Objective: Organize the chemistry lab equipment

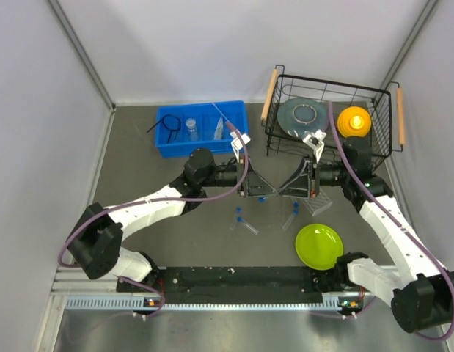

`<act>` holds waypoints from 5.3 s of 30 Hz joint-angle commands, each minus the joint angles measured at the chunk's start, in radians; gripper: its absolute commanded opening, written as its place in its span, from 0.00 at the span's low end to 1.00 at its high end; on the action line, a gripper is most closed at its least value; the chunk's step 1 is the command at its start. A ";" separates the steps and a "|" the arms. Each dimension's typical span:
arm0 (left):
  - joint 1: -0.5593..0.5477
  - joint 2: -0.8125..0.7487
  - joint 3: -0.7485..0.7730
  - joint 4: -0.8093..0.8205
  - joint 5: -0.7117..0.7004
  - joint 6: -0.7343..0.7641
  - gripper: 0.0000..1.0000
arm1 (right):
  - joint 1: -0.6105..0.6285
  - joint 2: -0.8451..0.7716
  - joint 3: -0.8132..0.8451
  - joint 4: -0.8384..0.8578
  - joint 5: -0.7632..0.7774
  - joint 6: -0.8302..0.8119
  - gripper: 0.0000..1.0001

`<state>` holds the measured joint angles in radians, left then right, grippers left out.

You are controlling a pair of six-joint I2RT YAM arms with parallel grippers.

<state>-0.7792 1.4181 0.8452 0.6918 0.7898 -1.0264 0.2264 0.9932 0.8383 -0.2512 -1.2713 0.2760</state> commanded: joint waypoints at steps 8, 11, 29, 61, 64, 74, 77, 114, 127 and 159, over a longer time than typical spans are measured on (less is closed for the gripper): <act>0.026 -0.013 0.237 -0.546 0.244 0.434 0.44 | 0.022 0.005 0.025 -0.063 -0.042 -0.127 0.17; 0.024 0.016 0.285 -0.569 0.282 0.439 0.43 | 0.036 0.015 0.035 -0.082 -0.037 -0.150 0.17; -0.009 0.185 0.597 -1.242 0.246 0.879 0.39 | 0.051 0.035 0.058 -0.125 -0.033 -0.192 0.17; 0.070 0.036 0.152 -0.672 0.328 0.128 0.00 | 0.056 0.048 0.557 -1.018 0.233 -1.317 0.99; 0.063 0.082 0.175 -0.713 0.376 0.106 0.00 | 0.176 0.111 0.616 -1.158 0.214 -1.492 0.99; 0.034 0.248 0.360 -0.991 0.436 0.230 0.00 | 0.670 0.274 0.702 -1.185 0.513 -1.640 0.90; 0.024 0.278 0.391 -1.029 0.443 0.239 0.00 | 0.775 0.304 0.702 -1.133 0.680 -1.608 0.76; 0.021 0.291 0.385 -1.086 0.434 0.262 0.01 | 1.033 0.383 0.519 -0.905 1.357 -1.535 0.25; 0.060 0.246 0.404 -1.150 0.390 0.299 0.47 | 1.030 0.364 0.565 -0.913 1.274 -1.448 0.06; 0.353 -0.683 -0.205 -0.738 -0.181 0.539 0.59 | -0.071 0.145 0.029 0.155 0.512 -0.546 0.10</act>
<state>-0.4259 0.8009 0.7059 -0.1753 0.6857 -0.5156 0.2012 1.1149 0.9123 -0.4232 -0.7113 -0.4294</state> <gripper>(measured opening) 0.587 0.128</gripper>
